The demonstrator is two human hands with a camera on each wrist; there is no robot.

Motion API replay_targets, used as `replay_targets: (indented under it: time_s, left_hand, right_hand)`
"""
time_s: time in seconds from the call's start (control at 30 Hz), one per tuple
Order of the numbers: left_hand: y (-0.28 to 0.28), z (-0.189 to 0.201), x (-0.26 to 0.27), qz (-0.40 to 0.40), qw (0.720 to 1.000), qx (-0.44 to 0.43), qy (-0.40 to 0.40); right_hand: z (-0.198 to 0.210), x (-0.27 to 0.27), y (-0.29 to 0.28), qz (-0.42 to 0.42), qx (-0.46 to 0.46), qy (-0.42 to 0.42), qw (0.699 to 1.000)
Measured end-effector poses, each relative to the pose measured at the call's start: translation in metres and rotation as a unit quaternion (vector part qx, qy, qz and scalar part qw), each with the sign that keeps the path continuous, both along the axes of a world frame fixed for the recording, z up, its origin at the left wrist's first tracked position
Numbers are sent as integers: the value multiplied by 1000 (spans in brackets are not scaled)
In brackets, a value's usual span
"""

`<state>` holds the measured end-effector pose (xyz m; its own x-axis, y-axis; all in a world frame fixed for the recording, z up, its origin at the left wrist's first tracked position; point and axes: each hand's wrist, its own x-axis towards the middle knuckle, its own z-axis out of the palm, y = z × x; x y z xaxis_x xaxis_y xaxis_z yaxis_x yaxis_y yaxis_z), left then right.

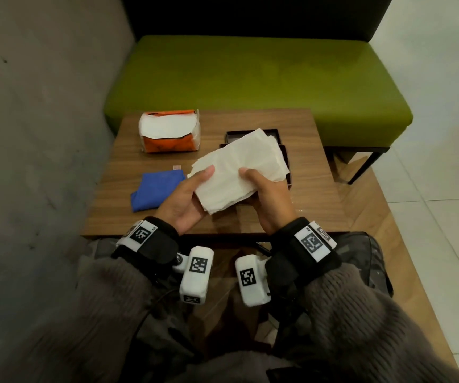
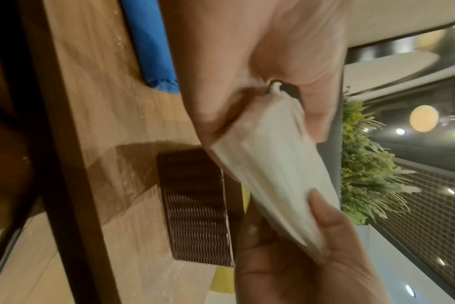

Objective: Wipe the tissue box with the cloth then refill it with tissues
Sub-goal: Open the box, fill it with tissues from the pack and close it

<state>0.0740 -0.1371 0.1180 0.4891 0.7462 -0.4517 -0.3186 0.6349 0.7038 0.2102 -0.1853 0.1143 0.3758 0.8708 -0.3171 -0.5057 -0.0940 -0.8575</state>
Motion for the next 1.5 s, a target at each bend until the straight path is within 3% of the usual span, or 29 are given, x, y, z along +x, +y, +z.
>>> replay_targets:
  time_s: [0.17, 0.33, 0.5, 0.7, 0.8, 0.9, 1.03, 1.17, 1.23, 1.37, 1.5]
  left_hand:
    - [12, 4, -9, 46, 989, 84, 117]
    - [16, 8, -15, 38, 985, 103, 135]
    - [10, 2, -4, 83, 976, 87, 179]
    - [8, 5, -5, 54, 980, 73, 175]
    - [9, 9, -10, 45, 990, 65, 115]
    - [1, 9, -12, 49, 998, 28, -4]
    - [-13, -1, -4, 57, 992, 37, -103]
    - [-18, -3, -1, 31, 985, 62, -159]
    - [-20, 1, 1, 31, 989, 66, -131]
    - [-13, -2, 1, 62, 994, 80, 31]
    - [-10, 5, -3, 25, 993, 86, 76]
  right_hand:
    - [2, 8, -1, 39, -38, -28, 998]
    - [10, 16, 1, 114, -52, -70, 990]
    - [5, 10, 1, 93, -75, -93, 988]
    - [3, 11, -2, 104, -78, -126, 983]
    - [1, 16, -1, 56, -71, -124, 988]
    - [-1, 15, -2, 30, -18, -26, 999]
    - [-5, 0, -4, 32, 46, 33, 998]
    - [-9, -9, -7, 18, 23, 46, 999]
    - [-13, -8, -11, 22, 3, 43, 999]
    - [-8, 3, -22, 104, -37, -23, 994]
    - [5, 20, -18, 192, -80, -138, 968]
